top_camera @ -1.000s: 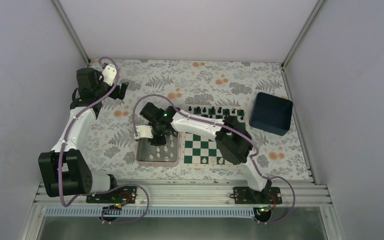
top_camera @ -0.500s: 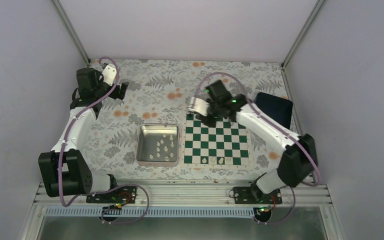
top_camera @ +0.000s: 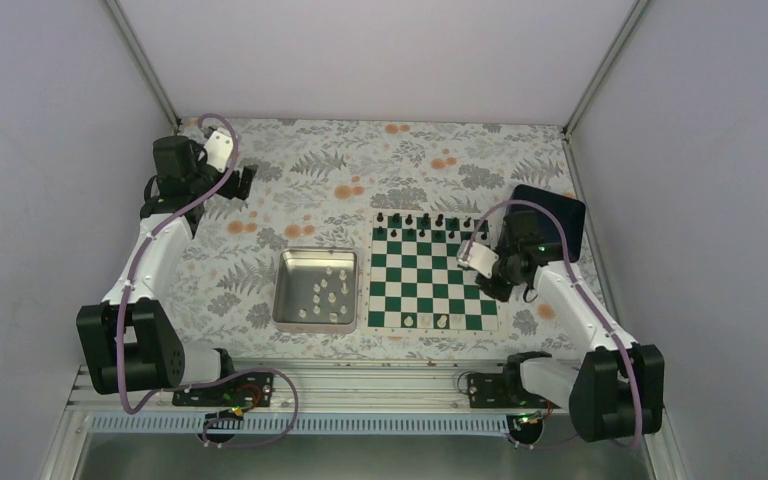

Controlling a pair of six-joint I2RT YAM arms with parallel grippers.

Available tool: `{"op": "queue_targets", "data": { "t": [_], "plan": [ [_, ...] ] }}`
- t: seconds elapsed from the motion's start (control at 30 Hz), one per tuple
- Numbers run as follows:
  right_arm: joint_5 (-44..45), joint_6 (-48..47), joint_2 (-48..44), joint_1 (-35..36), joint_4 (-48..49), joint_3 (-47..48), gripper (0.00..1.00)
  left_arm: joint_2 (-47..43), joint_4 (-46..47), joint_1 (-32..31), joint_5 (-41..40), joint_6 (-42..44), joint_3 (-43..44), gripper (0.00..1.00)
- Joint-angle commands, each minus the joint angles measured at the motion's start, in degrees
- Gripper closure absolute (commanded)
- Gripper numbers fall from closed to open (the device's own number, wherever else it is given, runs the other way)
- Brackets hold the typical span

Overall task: Set up the chess pieces on the board
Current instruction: Place the chess piece on the chessboard.

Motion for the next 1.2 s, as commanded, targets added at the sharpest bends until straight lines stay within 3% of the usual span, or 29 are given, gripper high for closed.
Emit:
{"op": "queue_targets", "data": {
  "t": [0.0,0.53,1.17],
  "plan": [
    [-1.96,-6.15,-1.62,-3.98,-0.67,-4.7,0.94,-0.63,-0.59,0.06,0.41,-0.51,1.87,0.0],
    [-3.69,-7.5,-0.94,-7.28,1.07,-10.98,0.95,-0.61,-0.33,0.07,-0.22,-0.33,1.25,0.0],
    [-2.55,-10.08,1.33,-11.31,1.36,-10.81,0.94,-0.11,-0.21,0.07,0.22,-0.25,1.18,0.0]
  ]
}}
